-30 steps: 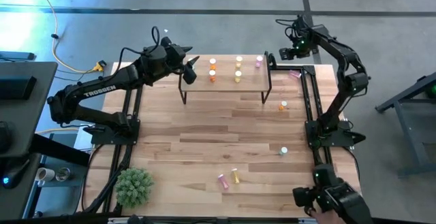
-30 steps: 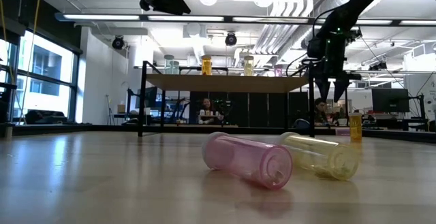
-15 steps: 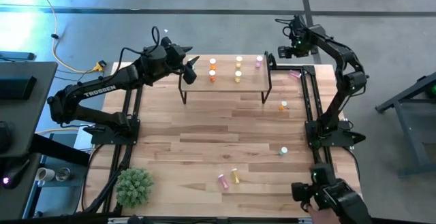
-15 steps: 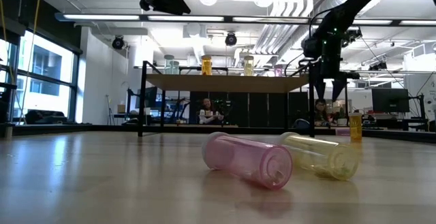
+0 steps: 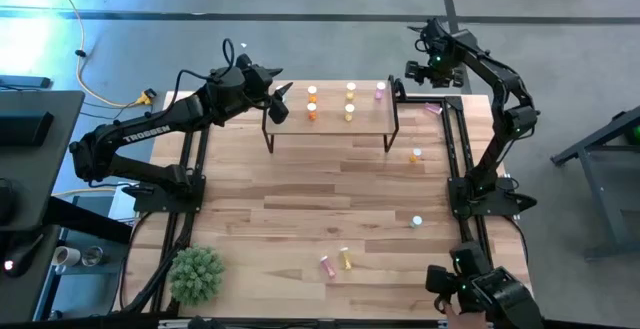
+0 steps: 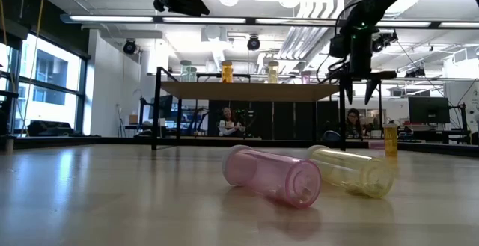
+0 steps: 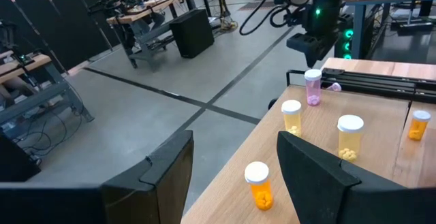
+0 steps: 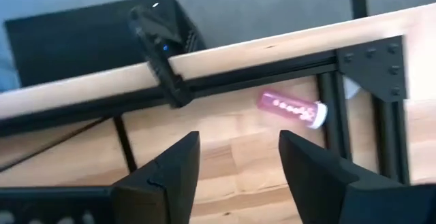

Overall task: Pick and place medicine bottles onto shelf by color
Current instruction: Put the top violet pill bottle on the shelf aligned with the other violet pill bottle

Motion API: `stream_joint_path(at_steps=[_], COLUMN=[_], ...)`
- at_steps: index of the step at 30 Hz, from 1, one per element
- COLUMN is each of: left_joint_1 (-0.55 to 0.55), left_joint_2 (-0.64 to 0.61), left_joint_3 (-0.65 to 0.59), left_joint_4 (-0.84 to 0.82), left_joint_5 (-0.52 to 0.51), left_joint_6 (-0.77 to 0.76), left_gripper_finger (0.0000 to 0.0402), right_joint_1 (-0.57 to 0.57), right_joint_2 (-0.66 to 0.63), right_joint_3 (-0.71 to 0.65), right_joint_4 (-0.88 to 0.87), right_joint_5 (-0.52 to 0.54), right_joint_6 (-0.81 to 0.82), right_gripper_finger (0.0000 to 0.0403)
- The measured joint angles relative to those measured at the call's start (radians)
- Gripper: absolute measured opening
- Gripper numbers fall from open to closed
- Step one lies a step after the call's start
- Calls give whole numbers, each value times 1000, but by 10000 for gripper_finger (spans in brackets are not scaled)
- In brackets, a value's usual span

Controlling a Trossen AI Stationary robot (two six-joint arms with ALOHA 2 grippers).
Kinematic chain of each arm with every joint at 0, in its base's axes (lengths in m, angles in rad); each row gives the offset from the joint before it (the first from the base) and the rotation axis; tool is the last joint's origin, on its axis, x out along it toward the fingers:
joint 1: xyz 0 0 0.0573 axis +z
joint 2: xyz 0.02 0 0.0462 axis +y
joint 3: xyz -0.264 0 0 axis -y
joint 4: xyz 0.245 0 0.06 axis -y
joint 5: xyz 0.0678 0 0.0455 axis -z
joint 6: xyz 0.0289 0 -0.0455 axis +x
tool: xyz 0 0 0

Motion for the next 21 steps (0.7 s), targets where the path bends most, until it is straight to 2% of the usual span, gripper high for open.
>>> stream_joint_path(at_steps=[4, 12, 17, 21], left_joint_1=[0, 0, 0, -2], left_joint_2=[0, 0, 0, 0], left_joint_3=[0, 0, 0, 0], left_joint_4=[0, 0, 0, 0], left_joint_5=[0, -2, -2, -1], left_joint_6=[-2, -16, -10, -10], left_gripper_finger=[200, 200, 200, 200], right_joint_1=[-4, 11, 18, 4], right_joint_2=[0, 43, 69, 93], right_joint_3=[0, 0, 0, -1], right_joint_4=[14, 20, 26, 54], right_joint_5=[20, 47, 52, 119], right_joint_6=[48, 105, 155, 223], right_gripper_finger=[142, 14, 13, 3])
